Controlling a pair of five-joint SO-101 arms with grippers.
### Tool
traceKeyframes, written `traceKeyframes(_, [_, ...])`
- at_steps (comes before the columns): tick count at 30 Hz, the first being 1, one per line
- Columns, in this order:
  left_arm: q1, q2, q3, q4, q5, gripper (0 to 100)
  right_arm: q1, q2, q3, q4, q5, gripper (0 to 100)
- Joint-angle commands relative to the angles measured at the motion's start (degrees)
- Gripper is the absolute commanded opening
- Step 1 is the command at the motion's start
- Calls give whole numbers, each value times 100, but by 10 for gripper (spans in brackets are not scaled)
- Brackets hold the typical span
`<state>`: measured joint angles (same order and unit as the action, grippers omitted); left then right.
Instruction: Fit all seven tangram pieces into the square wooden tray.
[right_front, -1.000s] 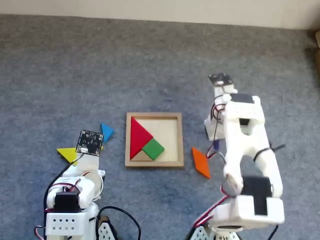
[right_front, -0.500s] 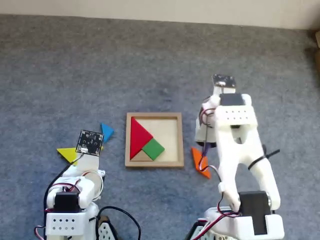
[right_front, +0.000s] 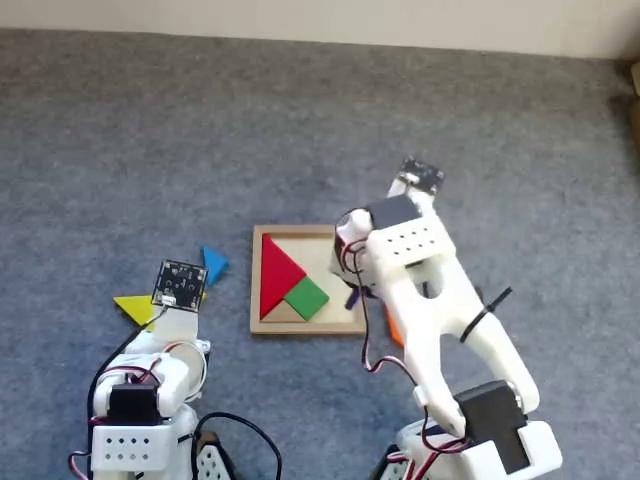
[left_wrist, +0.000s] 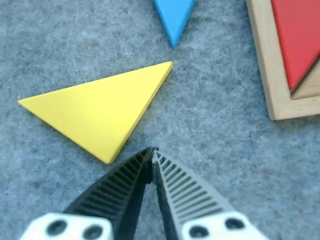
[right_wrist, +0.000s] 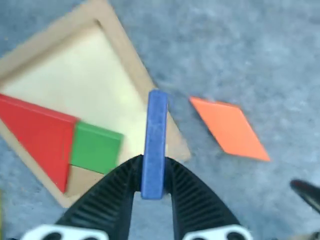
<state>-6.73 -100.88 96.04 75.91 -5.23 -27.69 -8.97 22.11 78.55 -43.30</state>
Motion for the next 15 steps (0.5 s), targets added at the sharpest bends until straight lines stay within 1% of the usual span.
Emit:
traceKeyframes(1, [-75, -198, 127, 62, -70, 8, -154, -242, 198, -848, -237, 5])
traceKeyframes(7, [-75, -198, 127, 62, -70, 8, -400, -251, 875, -1798, -255, 5])
traceKeyframes(15, [-75, -198, 127, 62, -70, 8, -655, -251, 1376, -2404, -255, 5])
